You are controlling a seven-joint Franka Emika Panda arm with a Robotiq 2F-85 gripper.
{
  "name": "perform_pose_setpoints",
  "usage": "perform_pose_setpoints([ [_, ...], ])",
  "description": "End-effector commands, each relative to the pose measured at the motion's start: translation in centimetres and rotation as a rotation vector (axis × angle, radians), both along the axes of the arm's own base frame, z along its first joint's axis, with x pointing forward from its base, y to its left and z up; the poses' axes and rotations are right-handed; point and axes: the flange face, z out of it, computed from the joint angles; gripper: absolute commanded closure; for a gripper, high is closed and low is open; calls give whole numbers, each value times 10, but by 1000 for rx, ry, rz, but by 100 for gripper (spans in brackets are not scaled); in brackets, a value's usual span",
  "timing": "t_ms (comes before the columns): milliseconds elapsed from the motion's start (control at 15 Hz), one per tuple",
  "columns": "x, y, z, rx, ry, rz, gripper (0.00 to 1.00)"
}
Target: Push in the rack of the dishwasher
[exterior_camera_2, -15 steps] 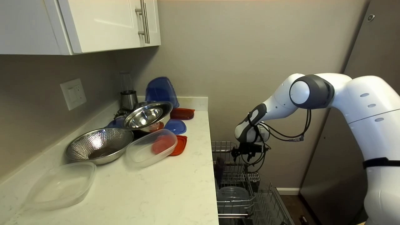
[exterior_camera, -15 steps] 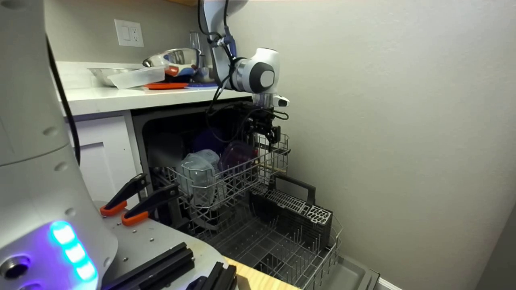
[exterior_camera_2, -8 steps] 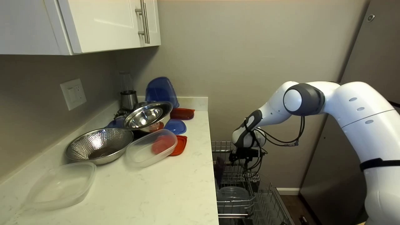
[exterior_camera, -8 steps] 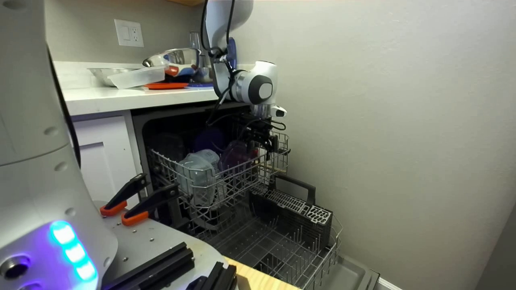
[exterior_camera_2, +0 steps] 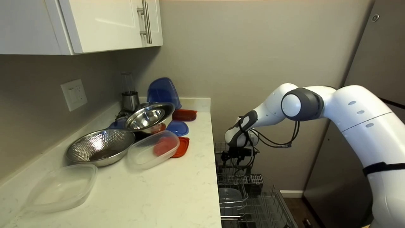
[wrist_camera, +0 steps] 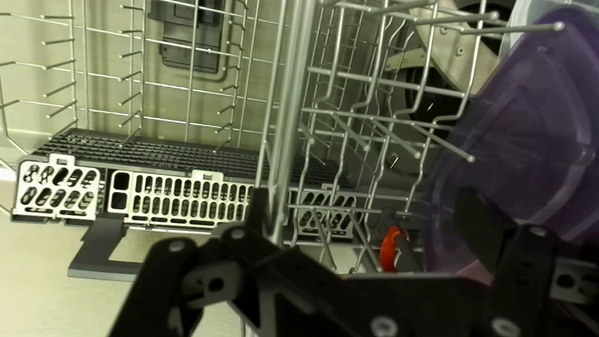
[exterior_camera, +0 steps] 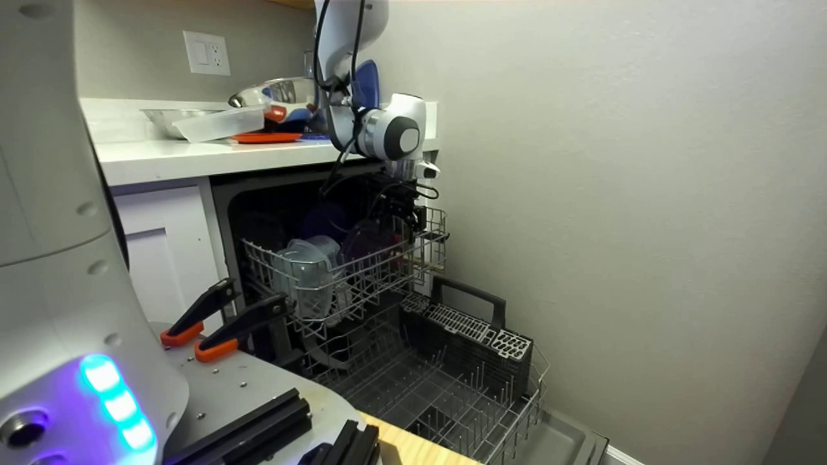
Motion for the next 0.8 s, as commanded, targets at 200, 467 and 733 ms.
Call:
perform_pose_setpoints([
  [200,11,56,-8,48,14,74,0],
  [467,9,75,-29,72,29,97,0],
  [733,15,72,-26,70,10,87,0],
])
